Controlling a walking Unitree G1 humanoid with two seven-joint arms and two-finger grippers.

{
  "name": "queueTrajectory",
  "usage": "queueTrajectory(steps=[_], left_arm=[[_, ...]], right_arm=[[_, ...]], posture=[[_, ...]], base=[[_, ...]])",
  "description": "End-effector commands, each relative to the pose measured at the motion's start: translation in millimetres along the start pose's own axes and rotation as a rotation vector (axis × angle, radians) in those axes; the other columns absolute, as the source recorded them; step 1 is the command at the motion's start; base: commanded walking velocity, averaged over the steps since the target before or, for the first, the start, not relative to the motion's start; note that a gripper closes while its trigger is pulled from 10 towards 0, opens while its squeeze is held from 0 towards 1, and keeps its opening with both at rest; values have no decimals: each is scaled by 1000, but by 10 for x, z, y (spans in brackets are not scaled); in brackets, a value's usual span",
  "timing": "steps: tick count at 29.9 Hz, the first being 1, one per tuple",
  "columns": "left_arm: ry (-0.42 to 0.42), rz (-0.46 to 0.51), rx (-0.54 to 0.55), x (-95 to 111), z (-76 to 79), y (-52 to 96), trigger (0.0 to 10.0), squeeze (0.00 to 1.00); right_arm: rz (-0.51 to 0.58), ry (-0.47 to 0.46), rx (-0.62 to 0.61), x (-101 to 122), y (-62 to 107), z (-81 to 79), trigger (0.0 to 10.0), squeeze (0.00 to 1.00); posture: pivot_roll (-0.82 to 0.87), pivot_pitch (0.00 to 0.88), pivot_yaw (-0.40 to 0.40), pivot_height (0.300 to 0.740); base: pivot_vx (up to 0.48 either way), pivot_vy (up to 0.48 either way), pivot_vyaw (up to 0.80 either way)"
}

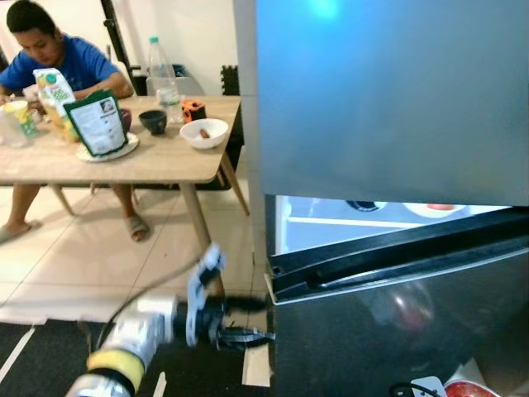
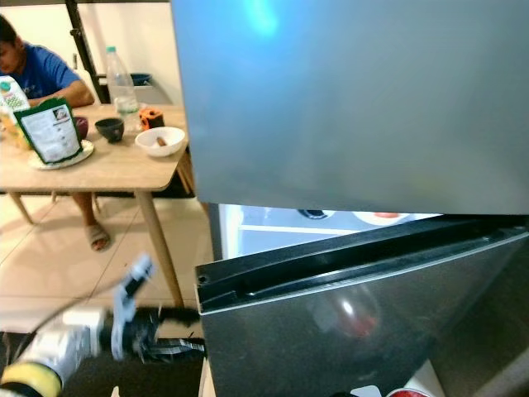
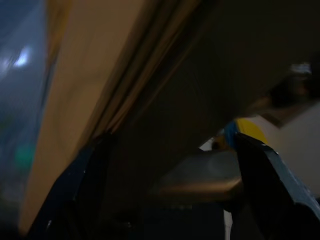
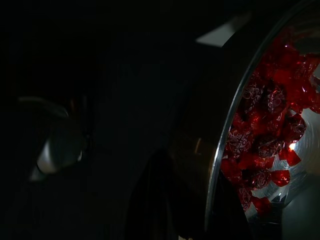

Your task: Restocking fridge

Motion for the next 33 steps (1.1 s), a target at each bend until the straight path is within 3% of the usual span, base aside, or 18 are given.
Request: queueTrajectory(steps=[1,5,7,8,10,13,15,16,17,20,23,27,33], left_arm=[[78,20,106,-202,-94,47,10000,0],[151,43,212,-430,-158,123,10000,0],[207,74,338,-579,-241,202,10000,0],[207,74,338,-579,-241,202,10000,0],[272,113,469,-718,-323,292,10000,0],[293,123,539,-786,-363,341,10000,0],[375,139,779,-1019,-465,521,10000,0],[400,139,853,-1094,-486,580,10000,0],[400,139,853,-1094,-486,580,10000,0],[501,137,1090,-1358,-505,789,10000,0],[530,146,1136,-1422,-494,833,10000,0],[636,172,1245,-1621,-435,932,10000,0],[643,168,1274,-1654,-434,912,10000,0]], right_arm=[[9,-5,-15,36,-5,33,10000,0],[7,-4,-15,29,-5,32,10000,0],[6,-3,-14,24,-4,26,10000,0],[6,-3,-14,24,-4,26,10000,0],[5,-3,-13,22,-3,24,10000,0],[5,-3,-13,20,-3,23,10000,0],[3,-3,-10,15,-2,11,10000,0],[3,-3,-9,13,-1,8,10000,0],[3,-3,-9,13,-1,8,10000,0],[1,-3,-7,10,0,-2,10000,0],[1,-3,-6,9,0,-5,10000,0],[0,-4,-5,6,1,-12,10000,0],[-1,-3,-4,3,2,-19,10000,0]], posture=[[-63,14,-14,740],[-59,18,-17,740],[-59,18,-17,740],[-59,18,-17,740],[-54,19,-18,740],[-53,19,-17,740],[-53,19,-17,740],[-53,19,-17,740],[-53,19,-17,740],[-48,17,-19,740],[-48,17,-19,740],[-48,17,-19,740],[-48,17,-19,740]], base=[[0,0,0],[0,0,0],[0,0,0],[0,0,0],[0,0,0],[0,0,0],[0,0,0],[0,0,0],[0,0,0],[0,0,0],[0,0,0],[0,0,0],[-137,0,0]])
Point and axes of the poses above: a point about 5 cm out from each wrist's last joint towards the gripper, its own y axis pointing back from the gripper into the wrist, its own x axis along the axis of the wrist's last joint, z = x × y, the point moved 4 cm from there along -y, pointing out of the wrist towards the gripper, and after that the axes turned 2 degrees about y, right-handed, at the moved point
